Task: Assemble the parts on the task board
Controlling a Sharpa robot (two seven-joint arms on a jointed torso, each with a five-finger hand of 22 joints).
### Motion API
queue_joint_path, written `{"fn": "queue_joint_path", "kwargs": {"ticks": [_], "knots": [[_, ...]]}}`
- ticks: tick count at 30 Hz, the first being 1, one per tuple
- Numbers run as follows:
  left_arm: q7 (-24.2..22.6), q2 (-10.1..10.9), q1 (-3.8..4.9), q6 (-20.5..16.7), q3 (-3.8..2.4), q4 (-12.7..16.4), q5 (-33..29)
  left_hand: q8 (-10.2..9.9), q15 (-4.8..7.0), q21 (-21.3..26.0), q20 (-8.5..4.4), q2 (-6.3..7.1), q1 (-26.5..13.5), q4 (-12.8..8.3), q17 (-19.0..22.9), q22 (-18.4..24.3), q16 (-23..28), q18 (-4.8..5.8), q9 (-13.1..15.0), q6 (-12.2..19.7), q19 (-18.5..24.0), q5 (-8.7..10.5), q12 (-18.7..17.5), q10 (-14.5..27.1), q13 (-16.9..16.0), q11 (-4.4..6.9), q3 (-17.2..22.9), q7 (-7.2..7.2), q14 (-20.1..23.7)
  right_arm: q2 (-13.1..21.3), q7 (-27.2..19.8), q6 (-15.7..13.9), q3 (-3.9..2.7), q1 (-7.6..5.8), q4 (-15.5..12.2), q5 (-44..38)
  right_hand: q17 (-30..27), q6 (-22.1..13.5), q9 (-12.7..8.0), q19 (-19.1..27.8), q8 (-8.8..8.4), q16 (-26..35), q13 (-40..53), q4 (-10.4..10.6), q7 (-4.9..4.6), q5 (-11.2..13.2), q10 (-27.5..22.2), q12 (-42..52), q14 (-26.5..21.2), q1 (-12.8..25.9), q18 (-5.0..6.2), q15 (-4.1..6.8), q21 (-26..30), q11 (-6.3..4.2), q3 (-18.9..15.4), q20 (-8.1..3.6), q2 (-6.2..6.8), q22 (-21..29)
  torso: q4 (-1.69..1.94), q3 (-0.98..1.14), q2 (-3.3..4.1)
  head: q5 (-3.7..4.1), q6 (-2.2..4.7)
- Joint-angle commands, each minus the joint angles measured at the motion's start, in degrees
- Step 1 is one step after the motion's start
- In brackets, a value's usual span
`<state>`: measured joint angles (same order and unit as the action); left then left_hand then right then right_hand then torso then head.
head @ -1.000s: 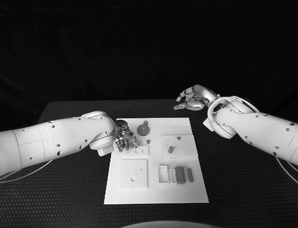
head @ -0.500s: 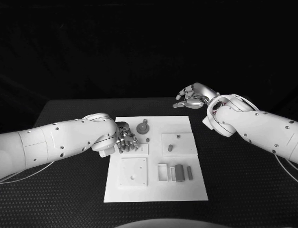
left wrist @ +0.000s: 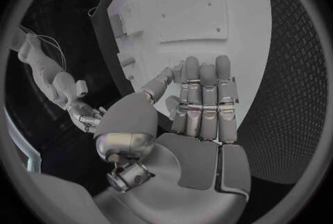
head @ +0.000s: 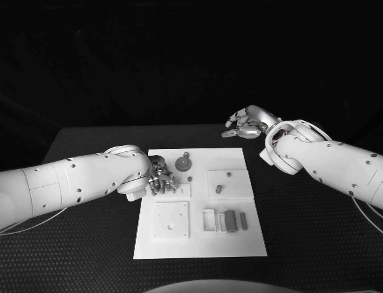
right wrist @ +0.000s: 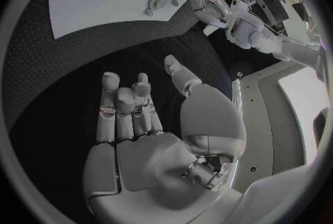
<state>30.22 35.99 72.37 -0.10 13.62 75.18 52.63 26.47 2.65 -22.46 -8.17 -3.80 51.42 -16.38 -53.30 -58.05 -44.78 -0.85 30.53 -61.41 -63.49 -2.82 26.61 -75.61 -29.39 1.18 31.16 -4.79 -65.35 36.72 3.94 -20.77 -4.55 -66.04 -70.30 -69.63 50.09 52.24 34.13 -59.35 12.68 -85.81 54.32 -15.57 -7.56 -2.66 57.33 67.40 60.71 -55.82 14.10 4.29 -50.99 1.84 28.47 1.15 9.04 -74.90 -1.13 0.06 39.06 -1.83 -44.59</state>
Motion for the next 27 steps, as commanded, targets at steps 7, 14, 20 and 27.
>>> {"fn": "queue_joint_path", "kwargs": {"ticks": [7, 14, 20, 27], "knots": [[0.09, -0.21, -0.29, 1.31, -0.03, -0.05, 1.12, 0.26, 0.35, -0.24, -0.38, -0.69, 0.01, 0.01, 0.15, -0.17, -0.31, -0.63, 0.13, -2.17, -0.08, -0.13, 0.38, 0.20, -0.16, 0.28, 0.53, 1.82, -0.02, -0.08, -0.52, 0.63, -0.04, -0.01, -0.01, 0.07, -0.07, 0.06, 0.10, 0.38, 0.27, 0.10, -0.11, -0.27, -0.43, -0.11, -0.18, 0.04, -0.04, 0.17, 0.90, 0.18, 0.37, -0.25, -0.01, 0.08, -0.57, -0.36, 0.06, -0.05, -0.02, 0.04, -0.11], [0.17, -0.34, -0.38, 1.46, -0.04, -0.13, 1.18, 0.25, 0.35, -0.24, -0.39, -0.68, -0.04, 0.01, 0.19, -0.23, -0.36, -0.62, 0.16, -2.16, -0.07, -0.12, 0.42, 0.24, -0.20, 0.28, 0.57, 1.81, 0.00, -0.12, -0.46, 0.67, -0.04, -0.01, 0.01, 0.08, -0.08, 0.06, 0.11, 0.38, 0.27, 0.10, -0.13, -0.30, -0.43, -0.11, -0.18, 0.04, -0.05, 0.18, 0.90, 0.19, 0.38, -0.25, -0.04, 0.09, -0.59, -0.36, 0.01, -0.03, -0.01, 0.07, -0.17], [0.13, -0.44, -0.42, 1.37, -0.04, -0.18, 1.18, 0.25, 0.36, -0.24, -0.39, -0.69, -0.06, 0.01, 0.21, -0.27, -0.39, -0.61, 0.19, -2.15, -0.06, -0.12, 0.44, 0.26, -0.23, 0.28, 0.60, 1.81, 0.02, -0.08, -0.38, 0.70, -0.05, -0.01, -0.05, 0.08, -0.08, 0.06, 0.12, 0.38, 0.27, 0.09, -0.15, -0.32, -0.43, -0.11, -0.18, 0.05, -0.05, 0.18, 0.90, 0.19, 0.38, -0.26, -0.04, 0.09, -0.67, -0.37, 0.04, 0.02, -0.01, 0.14, -0.17], [0.18, -0.63, -0.48, 1.26, -0.04, -0.31, 1.18, 0.24, 0.36, -0.23, -0.39, -0.68, -0.10, 0.01, 0.25, -0.32, -0.43, -0.60, 0.22, -2.14, -0.05, -0.12, 0.46, 0.29, -0.27, 0.28, 0.64, 1.81, 0.05, -0.08, -0.39, 0.75, -0.05, -0.01, -0.09, 0.08, -0.09, 0.07, 0.12, 0.38, 0.27, 0.09, -0.16, -0.34, -0.43, -0.11, -0.18, 0.05, -0.05, 0.20, 0.90, 0.19, 0.38, -0.26, -0.06, 0.09, -0.72, -0.37, 0.02, 0.03, 0.00, 0.17, -0.21]]}}
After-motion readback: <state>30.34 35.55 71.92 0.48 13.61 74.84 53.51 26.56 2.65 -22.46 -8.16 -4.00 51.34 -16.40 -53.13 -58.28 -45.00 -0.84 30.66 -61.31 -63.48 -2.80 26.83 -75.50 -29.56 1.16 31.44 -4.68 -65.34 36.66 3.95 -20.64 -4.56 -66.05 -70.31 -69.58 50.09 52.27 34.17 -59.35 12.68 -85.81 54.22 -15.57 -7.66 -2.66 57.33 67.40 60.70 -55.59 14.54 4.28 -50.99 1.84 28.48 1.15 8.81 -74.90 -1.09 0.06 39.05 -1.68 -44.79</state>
